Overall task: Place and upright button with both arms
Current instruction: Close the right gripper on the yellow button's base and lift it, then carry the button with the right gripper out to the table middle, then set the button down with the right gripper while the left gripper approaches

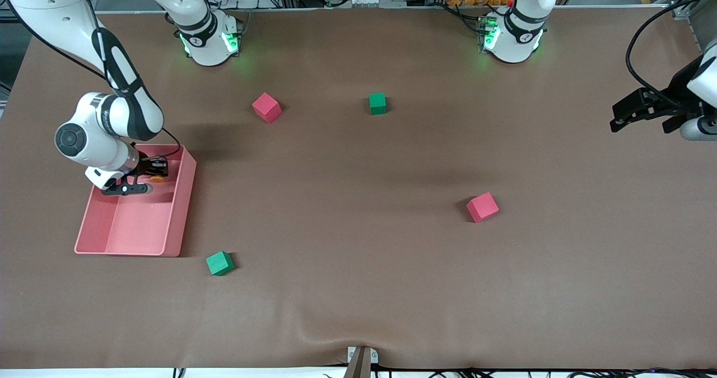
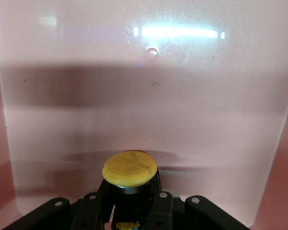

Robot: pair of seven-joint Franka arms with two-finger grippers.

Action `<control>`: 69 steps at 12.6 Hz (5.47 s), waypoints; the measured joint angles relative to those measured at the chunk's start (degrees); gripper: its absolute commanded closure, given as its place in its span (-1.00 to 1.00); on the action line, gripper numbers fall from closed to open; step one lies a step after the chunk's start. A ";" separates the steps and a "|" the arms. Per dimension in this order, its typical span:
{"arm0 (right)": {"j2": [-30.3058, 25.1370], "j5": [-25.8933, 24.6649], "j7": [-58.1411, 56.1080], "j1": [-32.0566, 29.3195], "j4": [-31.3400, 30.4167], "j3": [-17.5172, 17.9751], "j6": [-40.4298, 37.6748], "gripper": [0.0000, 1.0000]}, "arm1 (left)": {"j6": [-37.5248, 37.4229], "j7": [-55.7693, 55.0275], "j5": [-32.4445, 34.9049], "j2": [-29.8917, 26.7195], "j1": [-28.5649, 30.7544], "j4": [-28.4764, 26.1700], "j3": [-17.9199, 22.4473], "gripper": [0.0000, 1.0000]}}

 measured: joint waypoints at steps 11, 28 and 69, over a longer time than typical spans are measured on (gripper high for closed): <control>-1.91 0.00 -6.68 1.60 17.79 0.10 -22.24 1.00 | 0.00 0.00 0.00 0.40 0.00 -0.03 0.00 -1.00; 19.29 0.22 19.47 40.81 51.94 1.25 -22.93 1.00 | 0.00 0.00 0.00 0.78 0.12 -0.05 0.08 -1.00; -0.81 -2.08 23.80 26.05 23.98 7.90 -11.13 -1.00 | 3.38 -27.53 -4.27 25.63 -17.75 13.77 -3.06 -1.00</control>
